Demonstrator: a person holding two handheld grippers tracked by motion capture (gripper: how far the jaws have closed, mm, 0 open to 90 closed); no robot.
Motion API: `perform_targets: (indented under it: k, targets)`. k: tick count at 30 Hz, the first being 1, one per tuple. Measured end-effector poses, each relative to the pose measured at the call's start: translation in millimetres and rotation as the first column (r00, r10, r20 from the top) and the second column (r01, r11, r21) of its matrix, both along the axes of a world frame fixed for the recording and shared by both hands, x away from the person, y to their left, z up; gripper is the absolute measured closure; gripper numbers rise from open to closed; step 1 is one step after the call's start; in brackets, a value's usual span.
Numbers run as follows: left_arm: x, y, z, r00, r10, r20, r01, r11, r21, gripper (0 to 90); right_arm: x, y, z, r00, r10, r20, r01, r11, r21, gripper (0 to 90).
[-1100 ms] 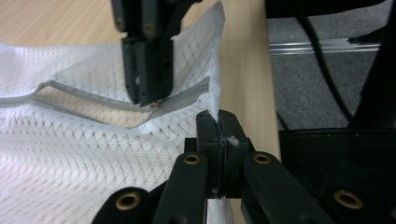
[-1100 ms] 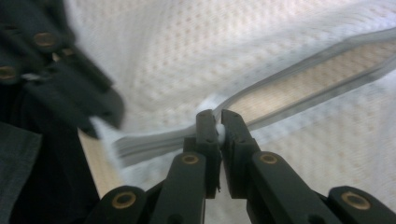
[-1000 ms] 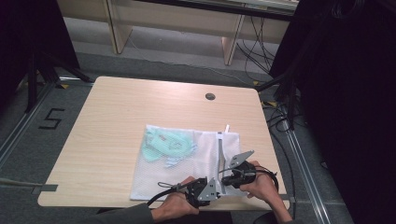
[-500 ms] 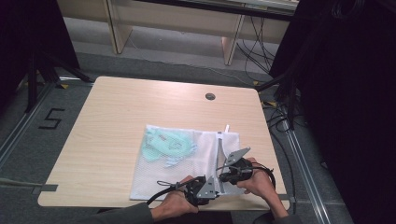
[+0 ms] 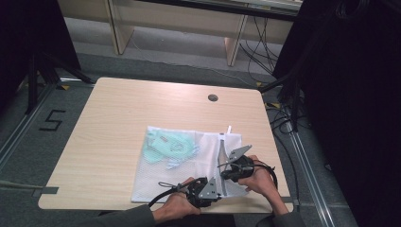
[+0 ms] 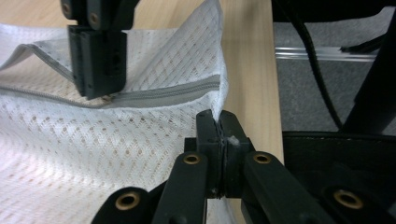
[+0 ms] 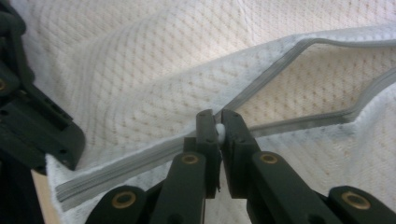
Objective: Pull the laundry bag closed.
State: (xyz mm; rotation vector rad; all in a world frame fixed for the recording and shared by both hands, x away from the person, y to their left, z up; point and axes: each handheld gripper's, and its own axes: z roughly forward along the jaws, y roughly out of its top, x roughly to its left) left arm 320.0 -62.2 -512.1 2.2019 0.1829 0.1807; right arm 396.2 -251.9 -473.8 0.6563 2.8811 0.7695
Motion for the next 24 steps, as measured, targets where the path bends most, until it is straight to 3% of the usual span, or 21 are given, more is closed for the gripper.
perform_targets:
  k: [5, 6, 7, 8, 9, 10, 11, 14, 15, 16, 18, 19, 22, 24]
  targets:
    - [0.3, -0.1, -0.2, 0.9999, 0.000, -0.011, 0.000, 1.0000, -0.009, 88.8, 4.1, 1.8, 0.1, 0.9999, 0.012, -0.006, -0.012, 1.000, -0.001, 86.9]
    - [0.0, 0.0, -0.2, 1.0000, -0.003, -0.007, 0.003, 1.0000, -0.003, 88.9, 2.2, 2.1, 1.5, 0.9991, -0.026, -0.032, 0.026, 1.000, -0.007, 86.9]
    - [-0.5, -0.1, -0.5, 1.0000, -0.002, -0.009, 0.002, 1.0000, -0.006, 88.9, 5.9, 1.3, 0.5, 1.0000, -0.001, 0.008, 0.002, 1.000, -0.005, 86.9]
    - [-0.5, 0.1, -0.5, 0.9999, 0.000, -0.016, 0.000, 1.0000, -0.007, 88.9, 6.4, 1.5, 0.7, 1.0000, -0.008, 0.004, 0.008, 1.000, -0.007, 86.9]
    - [-0.1, 0.3, -0.5, 0.9998, 0.004, -0.020, -0.004, 0.9999, -0.012, 88.9, 5.5, 2.4, 1.3, 0.9994, -0.013, -0.032, 0.013, 1.000, -0.010, 86.9]
    - [0.2, 0.5, -0.4, 0.9997, 0.004, -0.025, -0.005, 0.9999, -0.013, 88.9, 9.3, 2.3, 0.2, 0.9998, 0.016, 0.015, -0.016, 1.000, -0.001, 86.9]
    - [0.6, 0.8, -0.1, 0.9996, 0.005, -0.027, -0.005, 0.9999, -0.013, 88.9, 8.8, 2.5, 1.1, 0.9999, 0.002, 0.014, -0.002, 1.000, -0.009, 86.9]
    - [1.1, 0.7, 0.0, 0.9997, 0.005, -0.024, -0.005, 1.0000, -0.009, 88.9, 7.5, 4.0, 1.0, 0.9989, -0.029, -0.036, 0.028, 1.000, -0.011, 86.9]
    - [0.8, 0.6, -0.2, 0.9997, 0.005, -0.023, -0.005, 1.0000, -0.008, 88.9, 9.3, 3.8, 0.5, 0.9996, -0.024, -0.012, 0.024, 1.000, -0.012, 86.9]
    - [0.2, 0.2, -0.9, 0.9997, 0.009, -0.024, -0.010, 0.9999, -0.014, 88.9, 9.6, 3.8, 0.8, 0.9989, -0.038, -0.027, 0.037, 0.999, -0.012, 86.9]
    - [0.1, 0.4, -1.0, 0.9997, 0.008, -0.024, -0.008, 0.9999, -0.010, 88.9, 13.7, 2.7, 0.9, 0.9995, -0.028, 0.013, 0.028, 1.000, -0.007, 86.9]
    - [0.1, 0.4, -1.1, 0.9996, 0.008, -0.026, -0.008, 0.9999, -0.011, 88.9, 12.6, 3.4, 1.5, 0.9990, -0.042, -0.014, 0.042, 0.999, -0.012, 86.9]
    - [0.0, 0.2, -1.1, 0.9996, 0.009, -0.027, -0.010, 0.9999, -0.013, 88.9, 14.4, 2.7, 1.7, 0.9989, -0.043, -0.021, 0.043, 0.999, -0.010, 86.9]
    - [-0.3, 0.1, -1.2, 0.9996, 0.008, -0.026, -0.008, 0.9999, -0.011, 88.9, 18.4, 1.5, 0.7, 0.9993, -0.031, 0.022, 0.032, 0.999, -0.006, 86.9]
